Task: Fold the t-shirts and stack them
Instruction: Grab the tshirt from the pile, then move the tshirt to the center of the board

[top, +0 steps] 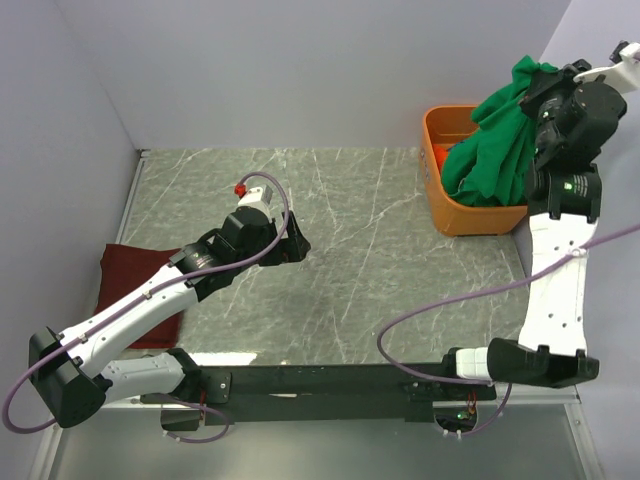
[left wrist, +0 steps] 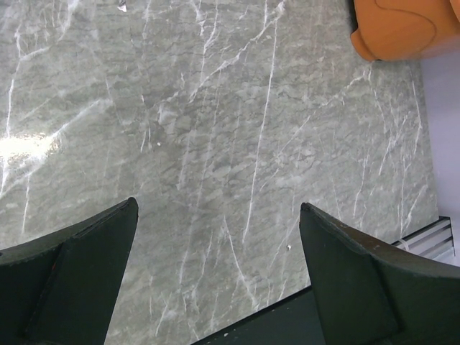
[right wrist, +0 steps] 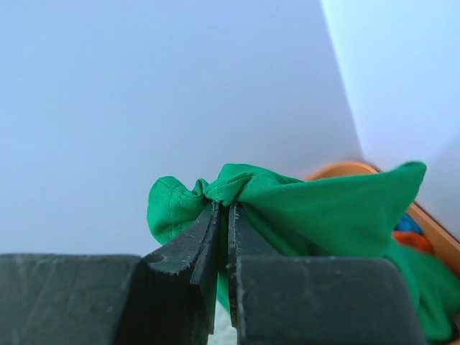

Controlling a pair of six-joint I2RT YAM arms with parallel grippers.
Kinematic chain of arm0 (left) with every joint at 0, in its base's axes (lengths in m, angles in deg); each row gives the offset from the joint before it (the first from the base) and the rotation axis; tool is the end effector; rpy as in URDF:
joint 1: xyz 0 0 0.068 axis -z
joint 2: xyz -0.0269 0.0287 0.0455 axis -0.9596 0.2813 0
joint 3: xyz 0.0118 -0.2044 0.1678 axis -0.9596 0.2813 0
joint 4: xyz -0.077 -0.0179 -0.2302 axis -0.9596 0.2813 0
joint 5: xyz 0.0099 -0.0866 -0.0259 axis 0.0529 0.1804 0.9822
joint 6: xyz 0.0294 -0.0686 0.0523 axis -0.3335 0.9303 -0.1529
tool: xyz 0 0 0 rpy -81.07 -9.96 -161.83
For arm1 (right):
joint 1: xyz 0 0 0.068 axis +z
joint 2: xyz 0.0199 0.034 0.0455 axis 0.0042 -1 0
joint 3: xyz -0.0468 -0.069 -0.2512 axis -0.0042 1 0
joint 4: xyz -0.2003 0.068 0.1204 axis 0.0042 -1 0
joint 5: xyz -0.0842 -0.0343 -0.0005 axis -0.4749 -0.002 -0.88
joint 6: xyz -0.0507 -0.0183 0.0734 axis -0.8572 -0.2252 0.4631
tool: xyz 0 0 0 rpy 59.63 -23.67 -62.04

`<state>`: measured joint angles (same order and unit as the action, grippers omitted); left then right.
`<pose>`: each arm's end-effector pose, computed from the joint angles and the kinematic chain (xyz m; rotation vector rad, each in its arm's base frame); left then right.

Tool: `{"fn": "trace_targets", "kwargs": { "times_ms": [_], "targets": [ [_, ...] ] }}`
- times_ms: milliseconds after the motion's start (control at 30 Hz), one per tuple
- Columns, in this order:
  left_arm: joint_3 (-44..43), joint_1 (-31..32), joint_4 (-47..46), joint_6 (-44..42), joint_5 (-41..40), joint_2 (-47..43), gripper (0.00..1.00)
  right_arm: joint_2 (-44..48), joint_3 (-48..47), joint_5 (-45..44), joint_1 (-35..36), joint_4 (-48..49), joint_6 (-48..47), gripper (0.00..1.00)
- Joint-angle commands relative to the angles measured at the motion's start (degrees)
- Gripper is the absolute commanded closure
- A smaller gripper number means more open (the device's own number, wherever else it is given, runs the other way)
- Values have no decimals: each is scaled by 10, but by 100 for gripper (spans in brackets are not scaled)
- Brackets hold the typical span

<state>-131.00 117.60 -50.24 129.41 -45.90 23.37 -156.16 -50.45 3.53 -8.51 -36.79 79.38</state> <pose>0.2047 -0.1769 0.2927 -0.0933 2.2153 -0.6838 0.2793 -0.0539 0.5468 0.5100 1.3189 0.1005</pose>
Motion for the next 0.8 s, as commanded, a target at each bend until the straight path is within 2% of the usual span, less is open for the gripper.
{"fn": "trace_targets", "kwargs": {
  "times_ms": [0, 333, 567, 767],
  "targets": [
    [-18, -3, -20, 2, 0, -11, 1, 39, -29, 54, 0, 74, 11, 100],
    [-5, -5, -27, 10, -3, -23, 0, 122, -19, 151, 7, 131, 59, 100],
    [6, -8, -35, 14, 0, -30, 1, 146, -53, 198, 8, 155, 105, 100],
    [11, -10, -36, 20, 2, -36, 1, 148, -45, 258, 12, 188, 160, 100]
  ]
}}
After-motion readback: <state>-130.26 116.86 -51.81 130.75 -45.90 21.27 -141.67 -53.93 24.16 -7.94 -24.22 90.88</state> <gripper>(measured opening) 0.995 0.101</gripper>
